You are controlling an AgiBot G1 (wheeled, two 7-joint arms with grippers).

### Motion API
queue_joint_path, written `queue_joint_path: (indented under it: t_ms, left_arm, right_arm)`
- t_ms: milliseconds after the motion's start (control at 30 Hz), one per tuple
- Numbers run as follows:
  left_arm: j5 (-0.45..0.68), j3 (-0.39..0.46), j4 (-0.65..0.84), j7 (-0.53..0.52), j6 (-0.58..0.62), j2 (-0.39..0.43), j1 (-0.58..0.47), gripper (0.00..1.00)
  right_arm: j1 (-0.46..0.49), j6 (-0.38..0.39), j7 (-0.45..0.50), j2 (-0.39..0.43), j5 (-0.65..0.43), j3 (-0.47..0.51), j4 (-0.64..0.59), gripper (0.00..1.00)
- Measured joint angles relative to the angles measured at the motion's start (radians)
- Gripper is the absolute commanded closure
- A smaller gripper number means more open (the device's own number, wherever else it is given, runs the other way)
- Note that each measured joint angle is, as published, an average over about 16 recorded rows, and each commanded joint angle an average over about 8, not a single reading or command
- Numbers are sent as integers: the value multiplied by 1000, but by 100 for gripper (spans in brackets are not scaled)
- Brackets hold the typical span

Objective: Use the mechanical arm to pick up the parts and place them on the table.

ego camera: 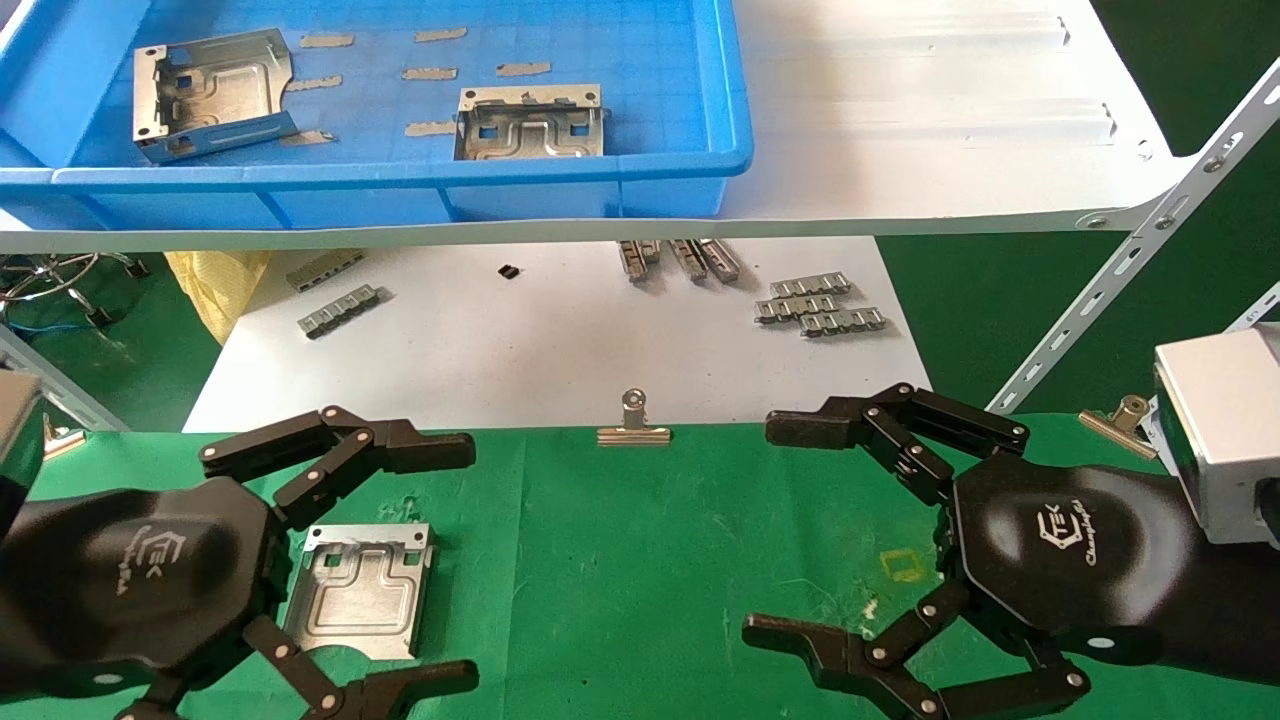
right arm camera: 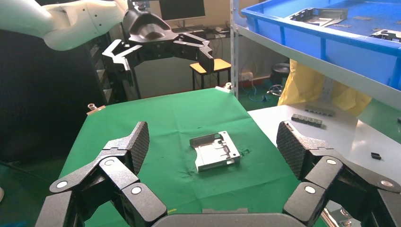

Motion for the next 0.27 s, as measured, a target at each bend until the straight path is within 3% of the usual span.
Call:
queue_joint_path:
  t_ms: [267]
  left_arm:
    - [-1,1,2,1,-1,0,0,0]
  right_arm:
    - [0,0,0,0,0,0,0,0]
